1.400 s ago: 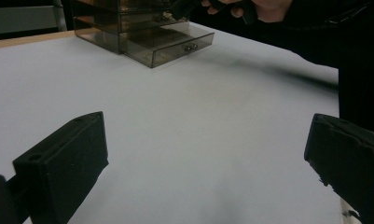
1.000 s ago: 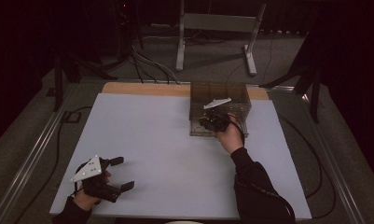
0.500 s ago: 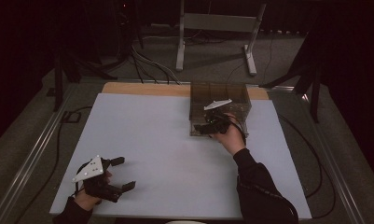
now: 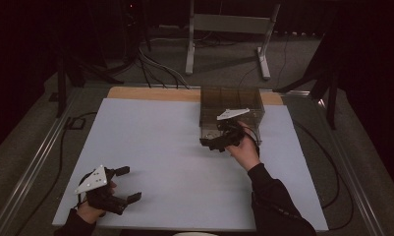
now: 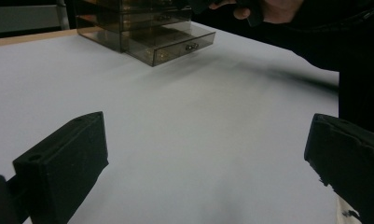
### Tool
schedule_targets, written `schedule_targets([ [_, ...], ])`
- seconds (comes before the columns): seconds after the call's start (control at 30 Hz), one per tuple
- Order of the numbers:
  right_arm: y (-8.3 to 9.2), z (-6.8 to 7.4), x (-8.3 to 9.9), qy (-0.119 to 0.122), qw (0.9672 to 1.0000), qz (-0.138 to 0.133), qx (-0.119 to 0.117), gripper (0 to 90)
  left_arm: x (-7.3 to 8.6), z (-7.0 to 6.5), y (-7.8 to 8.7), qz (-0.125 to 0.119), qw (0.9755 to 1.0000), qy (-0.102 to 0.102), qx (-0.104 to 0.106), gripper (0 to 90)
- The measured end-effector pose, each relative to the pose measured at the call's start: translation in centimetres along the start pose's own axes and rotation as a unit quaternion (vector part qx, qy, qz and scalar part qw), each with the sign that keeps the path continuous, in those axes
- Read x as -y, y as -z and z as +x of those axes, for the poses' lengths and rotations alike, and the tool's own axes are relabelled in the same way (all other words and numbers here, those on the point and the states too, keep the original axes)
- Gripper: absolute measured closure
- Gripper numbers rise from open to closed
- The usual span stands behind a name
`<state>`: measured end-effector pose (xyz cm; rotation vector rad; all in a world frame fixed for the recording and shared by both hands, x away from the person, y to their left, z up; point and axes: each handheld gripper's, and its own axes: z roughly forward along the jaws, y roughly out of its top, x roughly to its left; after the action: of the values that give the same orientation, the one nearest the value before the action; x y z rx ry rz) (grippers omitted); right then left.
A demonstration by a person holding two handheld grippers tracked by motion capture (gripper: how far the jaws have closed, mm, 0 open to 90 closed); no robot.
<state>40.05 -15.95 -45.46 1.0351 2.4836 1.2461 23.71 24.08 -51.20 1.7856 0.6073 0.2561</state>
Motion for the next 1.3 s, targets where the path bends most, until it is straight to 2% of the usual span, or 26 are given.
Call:
schedule_targets([
  [0.27, 1.9, 1.6, 0.7, 0.017, 0.9993, -0.032, -0.012, 2.7, 0.0, 0.0, 0.0, 0.0, 1.0, -0.001, 0.0, 0.5],
  [0.37, 2.6, 2.1, 1.2, 0.013, 0.9985, -0.048, -0.024, 2.7, 0.0, 0.0, 0.1, 0.0, 1.0, 0.0, 0.001, 0.5],
  [0.5, 3.4, 2.6, 2.3, 0.022, 0.9975, -0.066, -0.016, 2.7, 0.0, -0.1, 0.1, -0.001, 1.0, 0.0, 0.0, 0.5],
  [0.63, 4.0, 2.8, 3.5, 0.022, 0.9967, -0.075, -0.021, 1.5, 0.0, -0.1, 0.0, 0.0, 1.0, 0.001, 0.001, 0.4],
  [0.77, 4.8, 3.0, 5.7, 0.03, 0.9969, -0.071, -0.014, 1.5, 0.0, -0.1, 0.0, 0.0, 1.0, -0.001, 0.001, 0.4],
  [0.93, 5.5, 2.7, 8.2, 0.029, 0.9973, -0.065, -0.02, 1.5, 0.0, -0.1, -0.1, 0.002, 1.0, -0.001, 0.001, 0.5],
  [1.1, 6.6, 2.1, 10.9, 0.015, 0.9978, -0.061, -0.021, 1.5, 0.0, -0.2, -0.1, 0.004, 1.0, -0.002, 0.001, 0.4],
  [1.2, 7.5, 1.9, 12.1, 0.013, 0.9978, -0.063, -0.013, 1.5, 0.0, -0.2, -0.1, 0.004, 1.0, -0.002, 0.001, 0.4],
  [1.3, 8.6, 1.6, 13.7, 0.001, 0.9974, -0.068, -0.023, 1.5, 0.0, -0.1, -0.1, 0.004, 1.0, -0.001, 0.001, 0.5],
])
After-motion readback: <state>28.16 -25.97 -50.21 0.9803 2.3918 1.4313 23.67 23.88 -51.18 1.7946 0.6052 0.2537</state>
